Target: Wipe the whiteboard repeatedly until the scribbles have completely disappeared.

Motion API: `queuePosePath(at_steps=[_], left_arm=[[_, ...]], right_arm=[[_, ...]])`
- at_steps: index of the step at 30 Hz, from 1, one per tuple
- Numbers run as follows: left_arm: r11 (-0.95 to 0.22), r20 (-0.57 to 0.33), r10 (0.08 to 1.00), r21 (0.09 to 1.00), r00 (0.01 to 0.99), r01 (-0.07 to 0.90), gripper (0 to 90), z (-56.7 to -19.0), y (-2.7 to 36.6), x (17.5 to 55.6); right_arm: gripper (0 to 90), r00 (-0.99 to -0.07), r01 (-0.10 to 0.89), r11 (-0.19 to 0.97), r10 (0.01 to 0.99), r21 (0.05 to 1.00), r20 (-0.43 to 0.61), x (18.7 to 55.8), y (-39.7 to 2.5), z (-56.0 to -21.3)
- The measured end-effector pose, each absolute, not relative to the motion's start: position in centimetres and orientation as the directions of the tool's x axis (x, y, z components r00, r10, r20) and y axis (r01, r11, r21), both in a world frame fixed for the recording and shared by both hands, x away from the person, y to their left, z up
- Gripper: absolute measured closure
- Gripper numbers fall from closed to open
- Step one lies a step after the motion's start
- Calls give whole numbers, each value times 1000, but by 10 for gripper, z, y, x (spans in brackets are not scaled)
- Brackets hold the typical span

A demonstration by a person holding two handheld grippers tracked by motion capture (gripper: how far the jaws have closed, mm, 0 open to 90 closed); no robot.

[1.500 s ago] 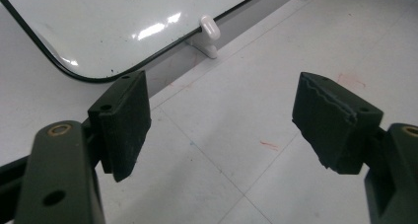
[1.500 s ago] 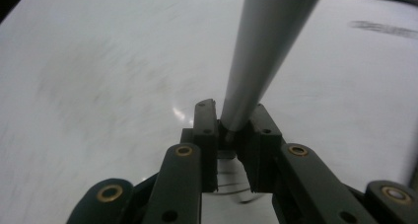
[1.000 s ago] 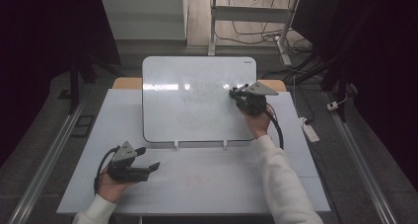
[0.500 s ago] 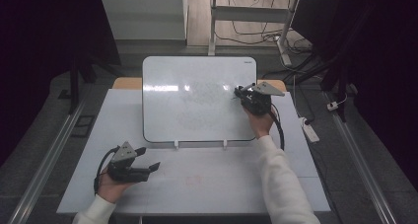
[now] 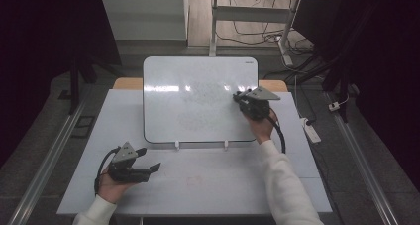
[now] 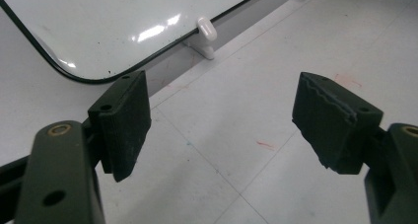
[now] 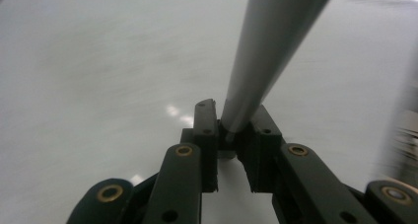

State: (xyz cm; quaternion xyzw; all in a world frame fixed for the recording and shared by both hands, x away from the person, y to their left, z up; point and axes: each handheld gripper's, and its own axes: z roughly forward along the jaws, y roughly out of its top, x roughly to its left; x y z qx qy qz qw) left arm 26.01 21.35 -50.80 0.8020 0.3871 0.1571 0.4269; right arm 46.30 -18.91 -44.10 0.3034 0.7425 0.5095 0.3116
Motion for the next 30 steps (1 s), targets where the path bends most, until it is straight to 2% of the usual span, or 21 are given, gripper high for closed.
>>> queuePosePath(at_steps=[1,2,4,5,9,10,12,14,19,24,25,27,29,30], left_arm=[[-335,-76,756,809,651,484,236,-507,214,259],[-332,-78,755,811,651,482,235,-507,214,259],[-330,-78,756,812,650,481,236,-507,214,259],[-332,-79,756,809,650,485,236,-508,214,260],[-338,-79,754,805,652,489,235,-509,213,261],[-338,-76,755,806,651,486,235,-508,213,260],[-334,-75,756,810,650,482,236,-507,213,258],[-330,-77,757,813,649,481,236,-507,214,258],[-337,-80,755,804,650,490,236,-509,213,262],[-338,-73,755,809,652,482,236,-507,213,259],[-334,-75,756,810,650,482,236,-507,213,259],[-331,-80,758,808,647,488,236,-508,215,261],[-331,-83,758,805,647,492,236,-509,215,262],[-334,-81,758,804,647,492,236,-509,215,262]], right_arm=[[775,-622,133,297,768,946,-153,463,-189,-441],[775,-580,138,265,803,954,-139,466,-198,-438],[775,-575,170,185,817,968,-55,470,-208,-437],[775,-614,154,257,781,954,-112,462,-197,-442],[775,-646,109,338,739,935,-192,454,-186,-448],[775,-649,129,299,746,946,-147,458,-192,-447],[775,-573,147,221,813,964,-99,467,-209,-441],[775,-562,184,132,827,974,-6,473,-221,-438],[775,-625,130,312,762,941,-166,461,-198,-442],[775,-558,179,141,829,974,-18,485,-218,-429],[775,-555,173,155,831,973,-33,483,-214,-430],[775,-623,174,203,781,964,-52,473,-200,-436],[775,-649,118,307,744,944,-161,462,-187,-444],[775,-648,108,312,742,944,-171,462,-188,-444]])
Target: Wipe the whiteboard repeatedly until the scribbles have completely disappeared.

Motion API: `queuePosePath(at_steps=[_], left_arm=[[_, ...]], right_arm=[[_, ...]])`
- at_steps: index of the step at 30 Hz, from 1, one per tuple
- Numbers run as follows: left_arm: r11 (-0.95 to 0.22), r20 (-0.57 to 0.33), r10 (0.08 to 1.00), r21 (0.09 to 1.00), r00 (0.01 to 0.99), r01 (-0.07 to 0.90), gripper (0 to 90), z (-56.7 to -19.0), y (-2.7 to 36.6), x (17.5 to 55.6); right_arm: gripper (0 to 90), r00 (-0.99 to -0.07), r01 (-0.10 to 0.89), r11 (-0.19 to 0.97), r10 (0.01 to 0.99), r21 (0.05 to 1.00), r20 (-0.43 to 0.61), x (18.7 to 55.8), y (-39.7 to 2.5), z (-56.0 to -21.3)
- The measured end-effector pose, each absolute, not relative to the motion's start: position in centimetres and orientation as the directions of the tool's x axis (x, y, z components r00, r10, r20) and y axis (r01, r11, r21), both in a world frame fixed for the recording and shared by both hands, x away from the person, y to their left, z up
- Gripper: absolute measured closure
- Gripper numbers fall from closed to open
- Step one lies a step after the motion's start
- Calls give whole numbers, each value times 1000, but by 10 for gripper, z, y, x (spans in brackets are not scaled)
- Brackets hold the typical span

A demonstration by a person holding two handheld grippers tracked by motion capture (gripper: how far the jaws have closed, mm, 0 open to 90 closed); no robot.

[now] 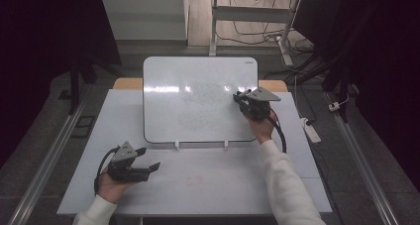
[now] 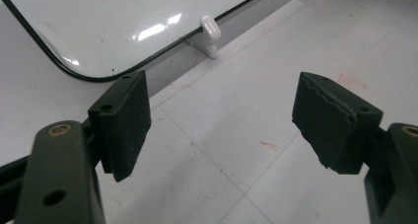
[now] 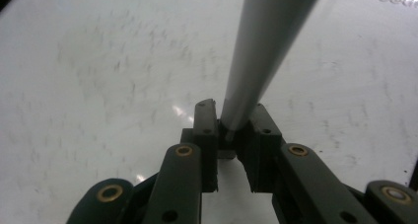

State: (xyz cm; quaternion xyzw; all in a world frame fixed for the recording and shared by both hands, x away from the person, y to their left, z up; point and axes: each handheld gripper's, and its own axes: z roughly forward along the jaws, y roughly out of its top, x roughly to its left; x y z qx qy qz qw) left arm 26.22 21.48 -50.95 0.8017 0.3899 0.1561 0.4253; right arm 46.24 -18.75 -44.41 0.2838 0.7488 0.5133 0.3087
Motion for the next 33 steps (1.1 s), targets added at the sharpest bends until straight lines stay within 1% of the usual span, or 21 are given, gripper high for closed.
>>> queuePosePath(at_steps=[1,2,3,4,6,7,8,9,10,11,12,15,16,17,18,21,22,24,26,27,33], left_arm=[[-337,-78,758,803,648,492,236,-509,214,261],[-338,-76,756,805,650,487,236,-509,214,260],[-337,-75,756,807,650,485,236,-508,213,259],[-335,-74,756,809,650,482,236,-508,213,259],[-332,-76,758,810,648,483,236,-508,214,259],[-333,-77,758,809,648,485,237,-508,214,260],[-333,-78,758,808,647,487,236,-509,215,261],[-333,-80,759,806,646,490,236,-509,215,262],[-332,-82,759,805,646,492,236,-510,215,263],[-333,-81,759,804,646,493,236,-510,214,263],[-337,-79,758,803,648,492,236,-510,214,262],[-337,-75,756,807,650,485,236,-508,214,260],[-333,-76,758,809,648,485,236,-508,214,260],[-331,-78,758,809,647,486,237,-508,215,261],[-332,-79,758,807,647,488,237,-509,215,261],[-334,-80,758,805,648,491,237,-509,214,262],[-335,-79,757,805,649,490,237,-509,214,262],[-336,-76,756,807,650,486,237,-509,213,261],[-334,-76,756,809,650,484,237,-508,213,260],[-331,-76,758,811,648,483,237,-508,214,260],[-322,-85,760,812,644,486,241,-508,215,262]], right_arm=[[775,-619,137,234,779,962,-101,472,-198,-439],[775,-619,137,234,779,962,-101,472,-198,-439],[775,-587,133,215,804,968,-98,477,-204,-435],[775,-562,140,183,824,973,-74,482,-209,-432],[775,-549,152,143,835,978,-36,486,-211,-428],[774,-548,147,150,835,978,-46,484,-207,-429],[775,-613,146,191,788,971,-62,479,-196,-434],[775,-613,146,191,788,971,-62,479,-196,-434],[775,-634,135,224,768,965,-89,477,-190,-436],[775,-632,121,251,765,960,-120,477,-188,-435],[775,-633,127,250,765,960,-116,480,-190,-433],[775,-549,143,157,834,977,-54,489,-203,-425],[775,-549,156,129,836,979,-22,490,-205,-424],[775,-546,154,133,837,979,-27,489,-203,-426],[775,-558,149,162,828,976,-52,485,-200,-428],[775,-650,152,247,755,957,-92,471,-187,-440],[775,-660,150,266,744,952,-104,467,-187,-442],[775,-650,174,256,755,951,-84,465,-195,-441],[775,-616,207,222,786,953,-49,464,-204,-440],[775,-618,222,218,786,950,-35,462,-206,-440],[774,-735,217,261,678,941,-19,430,-208,-439]])
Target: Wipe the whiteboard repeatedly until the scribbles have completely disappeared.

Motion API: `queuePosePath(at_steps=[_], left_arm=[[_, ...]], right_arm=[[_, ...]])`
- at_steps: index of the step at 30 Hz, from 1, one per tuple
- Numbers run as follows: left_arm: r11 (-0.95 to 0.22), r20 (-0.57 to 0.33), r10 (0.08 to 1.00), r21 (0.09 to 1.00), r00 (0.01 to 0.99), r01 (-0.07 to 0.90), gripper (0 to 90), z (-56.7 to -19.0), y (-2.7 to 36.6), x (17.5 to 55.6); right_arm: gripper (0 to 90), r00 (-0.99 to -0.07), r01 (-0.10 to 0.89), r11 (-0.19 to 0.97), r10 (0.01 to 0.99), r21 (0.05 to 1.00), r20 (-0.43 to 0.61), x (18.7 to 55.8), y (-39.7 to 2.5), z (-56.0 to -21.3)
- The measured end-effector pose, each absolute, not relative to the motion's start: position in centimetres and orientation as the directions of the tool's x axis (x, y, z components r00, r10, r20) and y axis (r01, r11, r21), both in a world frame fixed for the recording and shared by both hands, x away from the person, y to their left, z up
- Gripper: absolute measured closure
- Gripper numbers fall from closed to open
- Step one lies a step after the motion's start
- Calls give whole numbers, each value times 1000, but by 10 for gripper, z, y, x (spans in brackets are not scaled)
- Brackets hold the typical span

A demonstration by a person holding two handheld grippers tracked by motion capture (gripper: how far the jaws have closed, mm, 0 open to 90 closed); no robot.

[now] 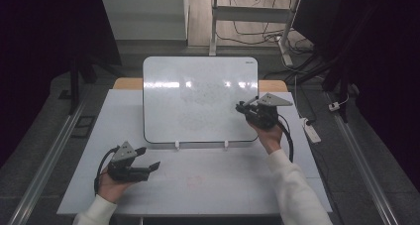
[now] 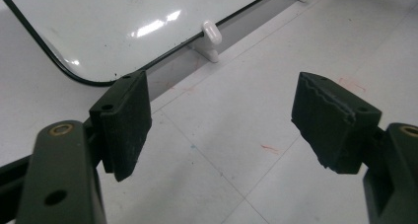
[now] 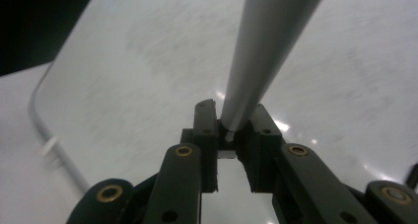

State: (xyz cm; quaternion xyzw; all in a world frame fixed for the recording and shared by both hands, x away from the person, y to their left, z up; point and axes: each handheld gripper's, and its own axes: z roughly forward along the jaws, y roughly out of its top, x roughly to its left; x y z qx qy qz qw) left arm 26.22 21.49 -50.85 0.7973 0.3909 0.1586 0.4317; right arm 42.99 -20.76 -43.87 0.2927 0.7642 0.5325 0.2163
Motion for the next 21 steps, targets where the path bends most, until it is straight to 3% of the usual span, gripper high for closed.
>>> queuePosePath(at_steps=[12,21], left_arm=[[-306,-85,759,829,645,469,253,-506,214,261],[-296,-87,765,832,638,469,259,-506,217,263]], right_arm=[[774,-854,242,369,521,897,17,362,-203,-452],[773,-878,274,408,476,871,53,350,-198,-466]])
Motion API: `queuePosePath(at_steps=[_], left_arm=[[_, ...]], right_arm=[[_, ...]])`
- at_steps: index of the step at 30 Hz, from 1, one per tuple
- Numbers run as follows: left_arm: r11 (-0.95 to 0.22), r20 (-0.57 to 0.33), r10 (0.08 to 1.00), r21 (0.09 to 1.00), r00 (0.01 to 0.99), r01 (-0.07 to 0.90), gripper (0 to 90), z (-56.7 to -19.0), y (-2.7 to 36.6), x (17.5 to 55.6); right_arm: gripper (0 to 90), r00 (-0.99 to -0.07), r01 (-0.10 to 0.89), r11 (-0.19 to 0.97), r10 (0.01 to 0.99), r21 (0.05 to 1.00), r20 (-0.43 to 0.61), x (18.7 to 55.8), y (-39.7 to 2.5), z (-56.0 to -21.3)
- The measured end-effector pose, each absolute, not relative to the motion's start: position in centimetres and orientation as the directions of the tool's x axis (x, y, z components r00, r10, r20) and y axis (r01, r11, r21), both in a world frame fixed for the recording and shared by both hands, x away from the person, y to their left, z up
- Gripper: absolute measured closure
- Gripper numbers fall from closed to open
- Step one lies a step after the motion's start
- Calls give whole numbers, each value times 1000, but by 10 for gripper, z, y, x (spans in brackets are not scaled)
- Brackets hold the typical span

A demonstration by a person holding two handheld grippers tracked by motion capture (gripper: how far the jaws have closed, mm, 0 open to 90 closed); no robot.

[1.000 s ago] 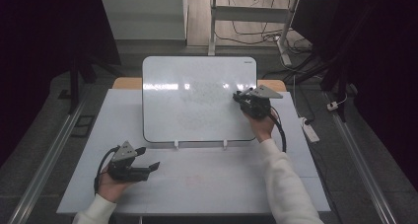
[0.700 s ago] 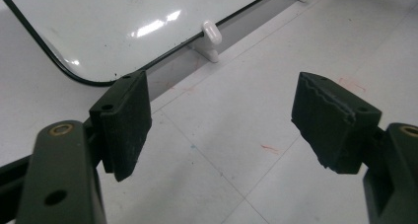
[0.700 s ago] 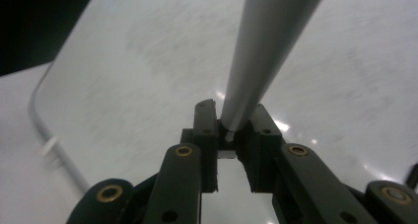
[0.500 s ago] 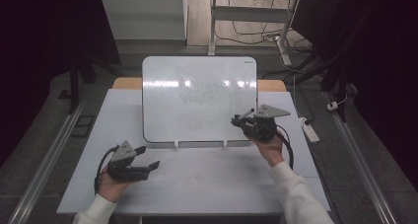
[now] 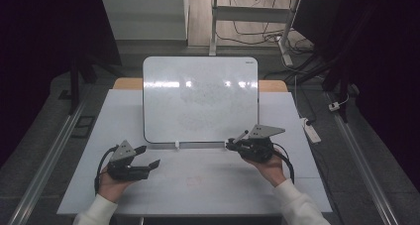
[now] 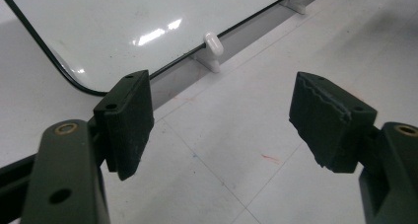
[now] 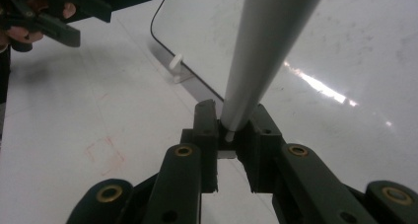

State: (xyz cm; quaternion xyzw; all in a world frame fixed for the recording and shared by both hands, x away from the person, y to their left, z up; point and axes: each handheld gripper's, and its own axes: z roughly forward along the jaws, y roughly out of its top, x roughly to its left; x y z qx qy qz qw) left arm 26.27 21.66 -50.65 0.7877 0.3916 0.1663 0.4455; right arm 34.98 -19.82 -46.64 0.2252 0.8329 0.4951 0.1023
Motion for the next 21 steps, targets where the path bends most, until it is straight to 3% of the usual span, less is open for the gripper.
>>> queuePosePath(at_steps=[14,21], left_arm=[[-307,-70,685,875,725,374,305,-486,179,277],[-292,-117,626,882,771,370,328,-493,155,294]], right_arm=[[773,-907,283,463,414,840,78,348,-177,-477],[773,-917,292,486,386,824,98,349,-168,-482]])
